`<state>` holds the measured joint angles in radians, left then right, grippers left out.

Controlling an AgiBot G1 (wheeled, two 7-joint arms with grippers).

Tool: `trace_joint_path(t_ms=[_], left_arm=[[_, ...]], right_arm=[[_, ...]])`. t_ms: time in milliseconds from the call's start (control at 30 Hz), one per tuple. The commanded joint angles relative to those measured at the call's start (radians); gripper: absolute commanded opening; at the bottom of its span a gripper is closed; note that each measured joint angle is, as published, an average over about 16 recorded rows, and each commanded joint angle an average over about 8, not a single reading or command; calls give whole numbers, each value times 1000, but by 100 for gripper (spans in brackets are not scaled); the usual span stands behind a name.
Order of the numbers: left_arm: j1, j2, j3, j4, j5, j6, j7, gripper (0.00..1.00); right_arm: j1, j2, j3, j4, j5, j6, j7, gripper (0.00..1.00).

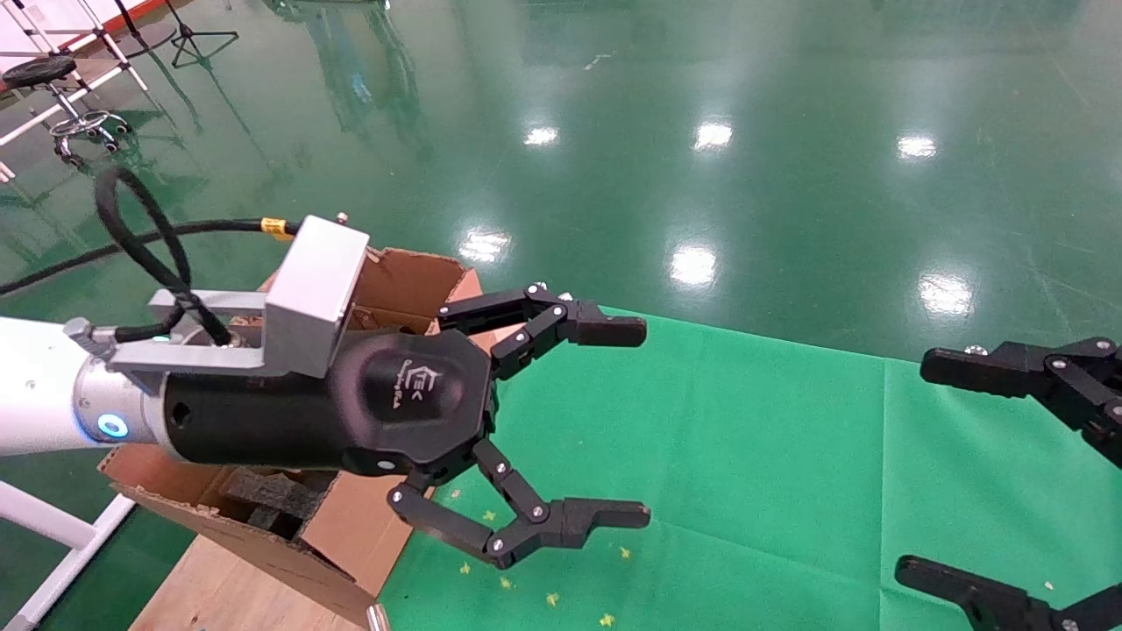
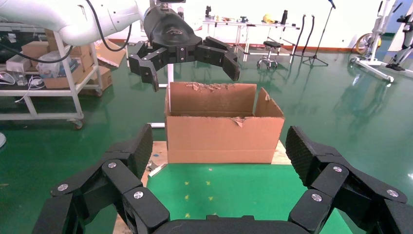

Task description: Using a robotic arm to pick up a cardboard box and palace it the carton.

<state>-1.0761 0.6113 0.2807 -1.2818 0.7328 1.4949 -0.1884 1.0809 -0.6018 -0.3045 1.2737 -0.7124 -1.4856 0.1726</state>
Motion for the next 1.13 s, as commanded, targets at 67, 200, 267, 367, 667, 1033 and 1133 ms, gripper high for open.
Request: trace_joint_path(t_ms=[67, 200, 267, 367, 667, 1033, 1133], left_arm=[[0, 0, 0, 0, 0, 0, 0, 100], [0, 0, 0, 0, 0, 0, 0, 100], [0, 0, 0, 0, 0, 0, 0, 100], [0, 0, 0, 0, 0, 0, 0, 100], [0, 0, 0, 0, 0, 0, 0, 100], [0, 0, 0, 0, 0, 0, 0, 100], [0, 0, 0, 0, 0, 0, 0, 100]], right_arm=[[0, 0, 0, 0, 0, 0, 0, 100], [0, 0, 0, 0, 0, 0, 0, 100], [0, 0, 0, 0, 0, 0, 0, 100], [0, 0, 0, 0, 0, 0, 0, 100], [0, 0, 0, 0, 0, 0, 0, 100], [0, 0, 0, 0, 0, 0, 0, 100], [0, 0, 0, 0, 0, 0, 0, 100]])
